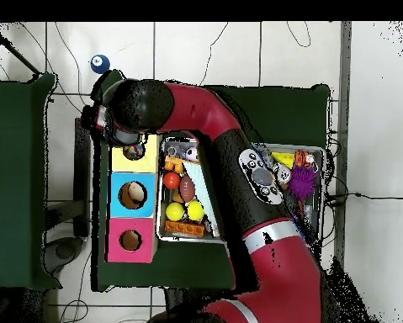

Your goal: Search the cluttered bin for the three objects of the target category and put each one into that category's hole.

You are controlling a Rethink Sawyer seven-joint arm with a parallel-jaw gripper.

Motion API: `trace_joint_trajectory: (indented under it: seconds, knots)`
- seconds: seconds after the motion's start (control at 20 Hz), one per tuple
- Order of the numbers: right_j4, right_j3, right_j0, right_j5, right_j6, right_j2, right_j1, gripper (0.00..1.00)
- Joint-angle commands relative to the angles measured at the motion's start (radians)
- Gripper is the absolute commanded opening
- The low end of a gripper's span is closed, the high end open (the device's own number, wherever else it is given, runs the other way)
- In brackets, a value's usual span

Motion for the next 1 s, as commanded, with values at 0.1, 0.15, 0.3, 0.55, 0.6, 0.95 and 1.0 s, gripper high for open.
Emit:
trace_joint_trajectory:
  seconds: [0.1,0.15,0.3,0.55,0.6,0.95,1.0]
  knots:
    - [-0.066,0.068,-0.047,0.072,-0.167,0.016,0.003,0.0]
    - [-0.06,0.069,-0.05,0.083,-0.167,0.025,0.01,0.0]
    - [-0.05,0.037,-0.039,0.121,-0.165,0.034,0.029,0.0]
    - [-0.03,0.046,-0.034,0.164,-0.128,0.031,0.028,0.0]
    - [-0.035,0.046,-0.031,0.174,-0.119,0.022,0.02,0.0]
    - [-0.058,0.065,-0.024,0.177,-0.085,-0.01,0.001,0.0]
    - [-0.06,0.069,-0.023,0.177,-0.08,-0.013,-0.003,0.0]
